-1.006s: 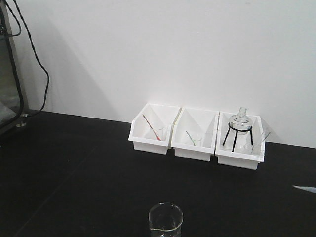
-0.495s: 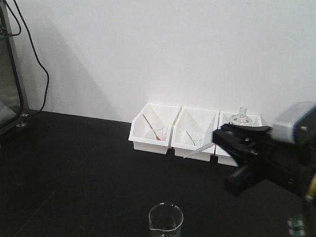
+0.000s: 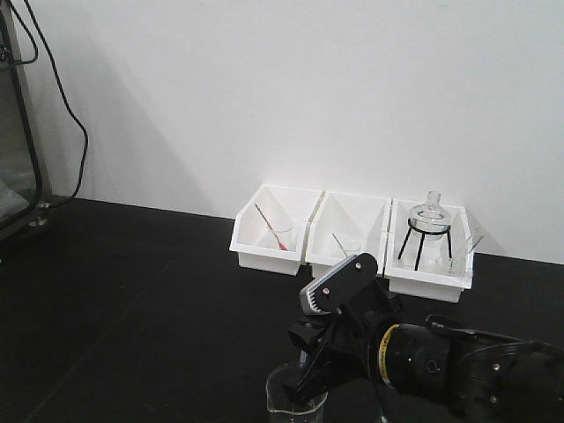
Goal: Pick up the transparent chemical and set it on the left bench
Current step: 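Lower the held pipette onto the bench in front of the white bins, then open the right gripper to release the pipette and raise it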
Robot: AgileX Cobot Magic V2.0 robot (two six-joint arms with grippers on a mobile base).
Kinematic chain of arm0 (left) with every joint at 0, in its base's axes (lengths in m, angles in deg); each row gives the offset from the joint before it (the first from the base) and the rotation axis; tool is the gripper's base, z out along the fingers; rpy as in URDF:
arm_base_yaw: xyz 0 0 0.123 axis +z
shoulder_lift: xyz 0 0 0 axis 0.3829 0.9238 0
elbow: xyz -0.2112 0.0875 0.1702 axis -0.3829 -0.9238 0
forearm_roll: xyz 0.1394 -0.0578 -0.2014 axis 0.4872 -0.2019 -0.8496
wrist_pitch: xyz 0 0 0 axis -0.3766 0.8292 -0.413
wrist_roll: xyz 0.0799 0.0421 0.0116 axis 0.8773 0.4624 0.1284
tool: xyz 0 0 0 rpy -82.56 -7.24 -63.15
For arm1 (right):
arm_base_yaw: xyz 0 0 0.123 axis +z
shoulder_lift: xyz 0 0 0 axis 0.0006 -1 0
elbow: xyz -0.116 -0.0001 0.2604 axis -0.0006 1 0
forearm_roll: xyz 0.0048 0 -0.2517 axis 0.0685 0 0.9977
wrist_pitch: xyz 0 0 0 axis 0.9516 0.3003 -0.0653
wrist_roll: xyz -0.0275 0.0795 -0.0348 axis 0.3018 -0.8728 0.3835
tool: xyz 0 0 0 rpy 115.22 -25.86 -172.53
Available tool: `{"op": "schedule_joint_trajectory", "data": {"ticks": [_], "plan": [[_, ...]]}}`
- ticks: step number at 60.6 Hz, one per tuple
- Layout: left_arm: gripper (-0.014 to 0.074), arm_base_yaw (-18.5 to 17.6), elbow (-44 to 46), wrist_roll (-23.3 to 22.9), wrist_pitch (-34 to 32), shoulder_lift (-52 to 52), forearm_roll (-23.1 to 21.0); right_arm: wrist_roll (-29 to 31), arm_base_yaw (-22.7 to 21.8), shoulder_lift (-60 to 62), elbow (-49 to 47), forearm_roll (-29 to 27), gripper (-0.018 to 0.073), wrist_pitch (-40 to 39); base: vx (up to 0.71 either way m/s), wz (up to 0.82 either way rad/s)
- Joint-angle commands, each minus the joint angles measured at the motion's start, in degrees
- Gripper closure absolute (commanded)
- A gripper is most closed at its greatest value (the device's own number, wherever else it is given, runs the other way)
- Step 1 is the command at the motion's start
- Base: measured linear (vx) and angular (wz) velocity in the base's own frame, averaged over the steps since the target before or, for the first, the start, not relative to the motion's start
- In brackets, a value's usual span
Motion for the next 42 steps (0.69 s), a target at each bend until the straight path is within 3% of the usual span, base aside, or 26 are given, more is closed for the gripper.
{"op": "schedule_joint_trajectory", "data": {"ticks": [1,10,28,33,42], "plan": [[0.06,-0.1,-0.9,-0.4,-4.5,-1.1,0.0,0.0,-0.1,1.1,-2.0,-0.4,0.0547,-2.0,0.0,0.0],[0.06,-0.1,-0.9,-0.4,-4.5,-1.1,0.0,0.0,-0.1,-0.6,-2.0,-0.3,0.0493,-2.4,0.0,0.0],[0.06,-0.1,-0.9,-0.4,-4.5,-1.1,0.0,-0.1,0.0,-0.5,-2.0,-0.3,0.0249,-4.5,0.0,0.0],[0.06,-0.1,-0.9,-0.4,-4.5,-1.1,0.0,0.4,0.0,-0.5,-2.0,-0.3,0.0291,-3.8,0.0,0.0],[0.06,-0.1,-0.9,-0.4,-4.5,-1.1,0.0,0.5,-0.1,-0.5,-2.0,-0.3,0.0501,-2.2,0.0,0.0]]}}
